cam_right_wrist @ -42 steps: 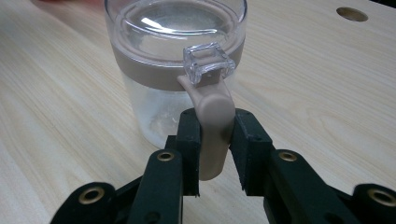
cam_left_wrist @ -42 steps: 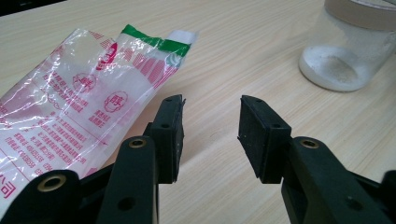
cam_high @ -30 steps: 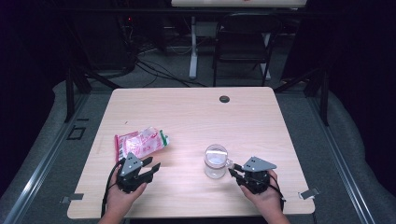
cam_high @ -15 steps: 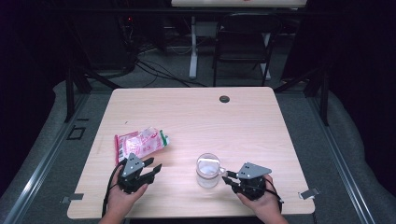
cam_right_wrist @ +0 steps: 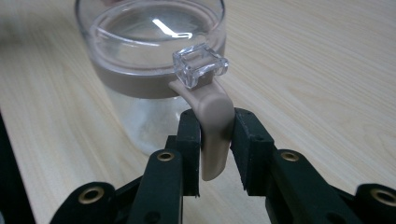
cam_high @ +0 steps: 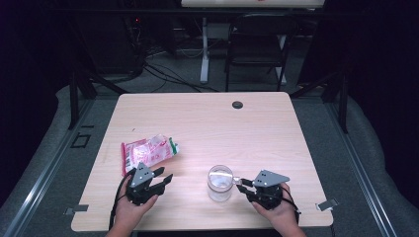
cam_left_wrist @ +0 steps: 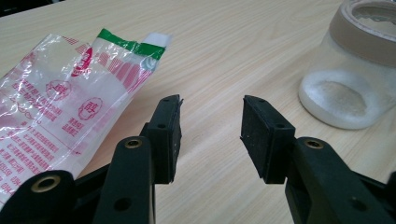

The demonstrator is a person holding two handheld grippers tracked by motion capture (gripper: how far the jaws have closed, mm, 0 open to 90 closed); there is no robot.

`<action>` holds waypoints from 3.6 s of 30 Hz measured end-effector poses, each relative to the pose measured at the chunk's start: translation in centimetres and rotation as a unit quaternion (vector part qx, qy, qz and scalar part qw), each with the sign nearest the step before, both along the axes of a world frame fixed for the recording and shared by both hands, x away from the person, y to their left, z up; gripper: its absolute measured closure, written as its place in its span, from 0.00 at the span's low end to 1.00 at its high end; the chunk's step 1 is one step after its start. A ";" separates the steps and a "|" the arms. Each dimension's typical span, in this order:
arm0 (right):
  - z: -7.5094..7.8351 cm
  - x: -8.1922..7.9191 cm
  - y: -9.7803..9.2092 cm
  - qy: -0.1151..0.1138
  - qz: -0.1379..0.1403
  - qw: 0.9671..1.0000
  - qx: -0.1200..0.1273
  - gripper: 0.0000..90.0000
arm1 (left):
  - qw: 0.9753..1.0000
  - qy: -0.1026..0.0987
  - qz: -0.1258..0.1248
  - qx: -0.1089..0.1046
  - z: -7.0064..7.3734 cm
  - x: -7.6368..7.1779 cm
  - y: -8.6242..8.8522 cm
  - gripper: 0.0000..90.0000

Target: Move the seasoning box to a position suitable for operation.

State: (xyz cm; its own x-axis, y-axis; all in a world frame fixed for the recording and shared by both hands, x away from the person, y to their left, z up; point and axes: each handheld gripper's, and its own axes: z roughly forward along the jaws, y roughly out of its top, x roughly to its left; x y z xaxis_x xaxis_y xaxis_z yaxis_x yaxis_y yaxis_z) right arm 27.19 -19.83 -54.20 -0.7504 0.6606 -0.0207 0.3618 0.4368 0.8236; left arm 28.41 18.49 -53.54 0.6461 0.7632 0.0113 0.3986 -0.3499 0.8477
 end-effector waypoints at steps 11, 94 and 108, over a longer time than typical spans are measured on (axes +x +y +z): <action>-0.1 0.3 -0.7 0.008 -0.014 1.000 0.015 0.80 | 1.000 -0.001 -0.004 0.003 0.0 0.0 -0.2 0.64; 5.0 0.8 1.1 0.035 -0.050 0.998 0.020 1.00 | 0.980 0.086 -0.176 0.026 2.3 1.0 -9.3 1.00; 5.0 0.8 1.0 0.034 -0.052 0.998 0.021 0.99 | 0.978 0.093 -0.183 0.026 2.0 0.8 -9.7 1.00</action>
